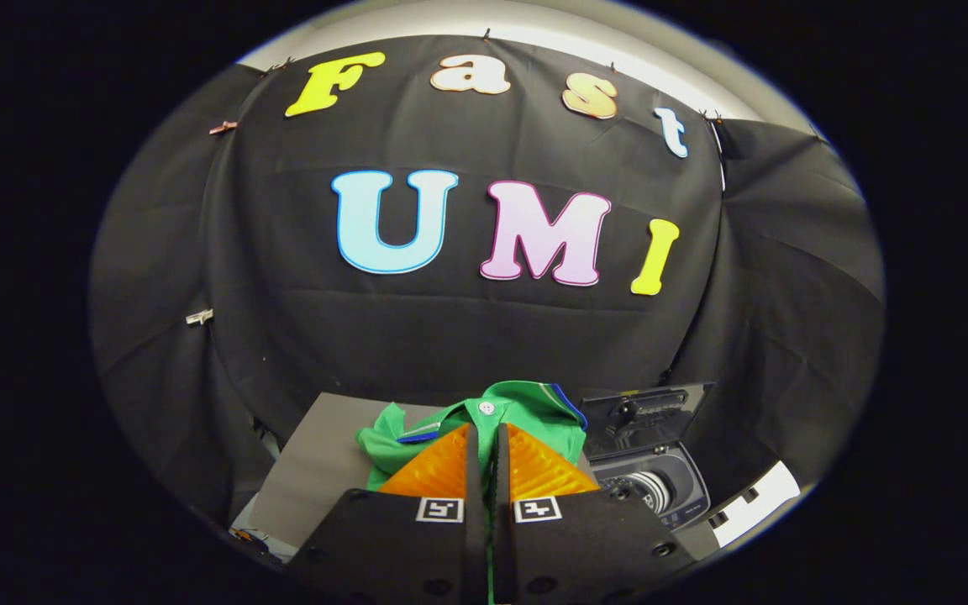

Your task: Put the clothes into the washing machine and then close the washing machine lid.

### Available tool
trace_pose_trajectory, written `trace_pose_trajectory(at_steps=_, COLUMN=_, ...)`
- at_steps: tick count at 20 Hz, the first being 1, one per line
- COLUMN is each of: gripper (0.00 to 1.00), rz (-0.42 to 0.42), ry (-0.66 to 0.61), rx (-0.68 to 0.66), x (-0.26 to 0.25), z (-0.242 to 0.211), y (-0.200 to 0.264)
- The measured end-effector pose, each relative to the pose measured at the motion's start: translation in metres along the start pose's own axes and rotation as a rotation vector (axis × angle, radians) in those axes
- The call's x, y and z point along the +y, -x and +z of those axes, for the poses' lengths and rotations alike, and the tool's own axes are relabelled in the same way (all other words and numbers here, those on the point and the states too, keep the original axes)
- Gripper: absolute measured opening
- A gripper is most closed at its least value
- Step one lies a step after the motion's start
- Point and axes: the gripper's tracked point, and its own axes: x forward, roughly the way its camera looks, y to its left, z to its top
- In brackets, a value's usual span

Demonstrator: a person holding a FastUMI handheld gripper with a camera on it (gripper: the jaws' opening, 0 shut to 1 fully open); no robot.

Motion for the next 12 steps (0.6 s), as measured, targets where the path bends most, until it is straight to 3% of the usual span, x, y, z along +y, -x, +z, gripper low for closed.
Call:
trace_pose_trajectory(at_steps=6, gripper=0.07, rz=-0.039, ry=0.002, rx=-0.029, x=-0.054, z=0.024, y=-0.005)
trace_pose_trajectory(at_steps=12, gripper=0.07, rz=-0.032, ry=-0.012, rx=-0.027, x=-0.146, z=0.03, y=-0.029)
